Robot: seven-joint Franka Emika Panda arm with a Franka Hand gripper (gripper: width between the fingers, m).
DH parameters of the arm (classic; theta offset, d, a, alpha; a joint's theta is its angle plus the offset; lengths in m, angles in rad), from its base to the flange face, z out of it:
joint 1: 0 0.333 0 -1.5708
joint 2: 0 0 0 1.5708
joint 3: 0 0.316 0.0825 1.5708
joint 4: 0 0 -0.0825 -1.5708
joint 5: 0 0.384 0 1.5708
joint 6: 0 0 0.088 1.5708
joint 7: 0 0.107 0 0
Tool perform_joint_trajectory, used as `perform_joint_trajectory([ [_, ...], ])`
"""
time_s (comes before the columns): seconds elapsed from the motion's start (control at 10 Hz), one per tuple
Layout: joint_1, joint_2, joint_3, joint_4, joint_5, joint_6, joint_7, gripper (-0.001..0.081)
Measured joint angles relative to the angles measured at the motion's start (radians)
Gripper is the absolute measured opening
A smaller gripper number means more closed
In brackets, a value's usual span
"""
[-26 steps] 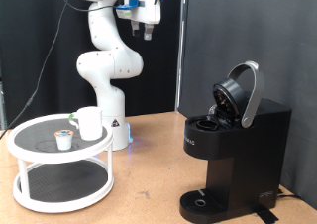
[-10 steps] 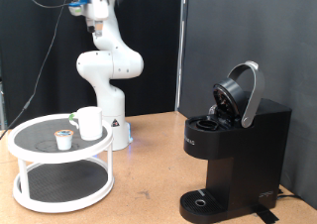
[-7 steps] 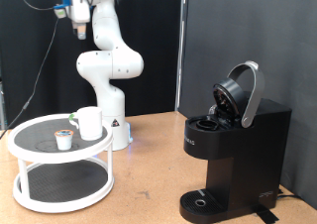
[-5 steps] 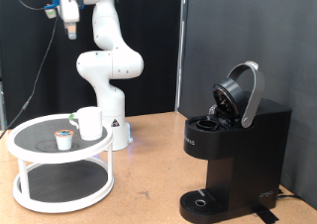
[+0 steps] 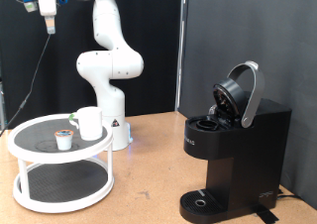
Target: Make a cup of coffee with the keurig machine
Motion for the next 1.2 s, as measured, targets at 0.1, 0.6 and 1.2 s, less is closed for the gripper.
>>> perform_joint_trajectory([
  [0.1, 0.000, 0.019, -0.003, 0.014, 0.000, -0.001, -0.018, 0.0808],
  [0.6, 0.005, 0.036, -0.007, 0.010, 0.009, -0.001, -0.058, 0.0808],
  [1.2, 0.034, 0.111, -0.015, -0.087, 0.006, 0.249, -0.238, 0.0808],
])
